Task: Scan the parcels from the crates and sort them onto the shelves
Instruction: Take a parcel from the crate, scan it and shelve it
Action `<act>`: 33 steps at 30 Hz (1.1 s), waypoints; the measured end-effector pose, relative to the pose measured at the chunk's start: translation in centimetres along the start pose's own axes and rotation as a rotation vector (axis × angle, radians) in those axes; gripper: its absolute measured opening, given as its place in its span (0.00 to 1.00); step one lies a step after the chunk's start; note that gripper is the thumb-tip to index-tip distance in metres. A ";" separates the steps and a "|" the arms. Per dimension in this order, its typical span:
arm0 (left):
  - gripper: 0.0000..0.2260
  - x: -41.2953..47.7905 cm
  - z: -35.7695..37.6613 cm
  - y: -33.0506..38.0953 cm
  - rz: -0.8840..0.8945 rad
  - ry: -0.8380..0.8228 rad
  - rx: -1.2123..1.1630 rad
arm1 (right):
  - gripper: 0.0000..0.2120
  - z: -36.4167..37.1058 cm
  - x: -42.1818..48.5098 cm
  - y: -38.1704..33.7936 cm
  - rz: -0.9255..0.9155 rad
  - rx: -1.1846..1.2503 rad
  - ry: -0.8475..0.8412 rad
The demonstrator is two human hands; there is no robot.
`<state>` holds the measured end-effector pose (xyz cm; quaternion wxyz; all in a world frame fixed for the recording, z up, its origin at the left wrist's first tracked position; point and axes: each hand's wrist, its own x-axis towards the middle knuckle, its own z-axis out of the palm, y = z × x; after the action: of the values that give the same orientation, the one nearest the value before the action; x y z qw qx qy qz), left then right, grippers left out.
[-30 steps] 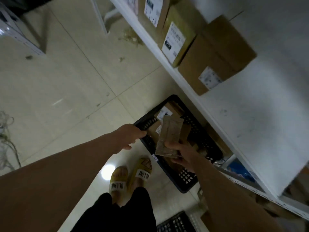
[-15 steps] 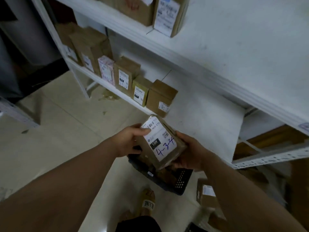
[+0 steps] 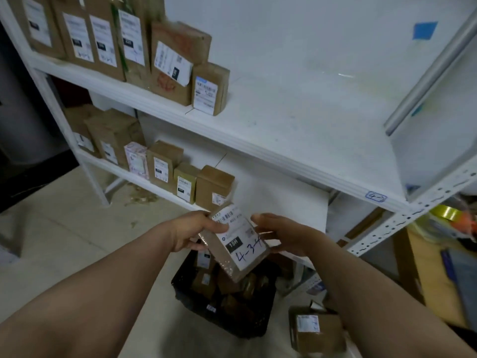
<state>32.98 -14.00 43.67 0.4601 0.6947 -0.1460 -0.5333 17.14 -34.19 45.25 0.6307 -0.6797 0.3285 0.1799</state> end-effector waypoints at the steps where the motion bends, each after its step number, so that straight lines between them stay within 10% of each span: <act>1: 0.15 -0.1 0.9 0.6 0.004 -0.011 0.076 | 0.53 -0.2 -0.5 -0.2 -0.017 -0.070 -0.006; 8: 0.19 0.8 9.5 3.9 0.053 -0.116 0.300 | 0.20 -5.2 -3.9 3.0 -0.132 -0.059 0.010; 14: 0.19 1.7 17.8 5.6 0.117 -0.093 0.162 | 0.36 -11.2 -7.0 7.2 -0.130 0.116 0.017; 26: 0.20 5.3 31.4 7.1 0.150 -0.150 -0.116 | 0.35 -20.2 -13.3 15.0 -0.224 0.515 0.267; 33: 0.22 6.7 40.4 5.8 -0.044 -0.283 0.138 | 0.26 -23.9 -16.6 21.7 -0.185 0.763 0.398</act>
<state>1.95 -41.27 43.88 0.3742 0.6456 -0.2307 -0.6244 -13.47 -53.61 43.53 0.7743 -0.4462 0.4243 -0.1461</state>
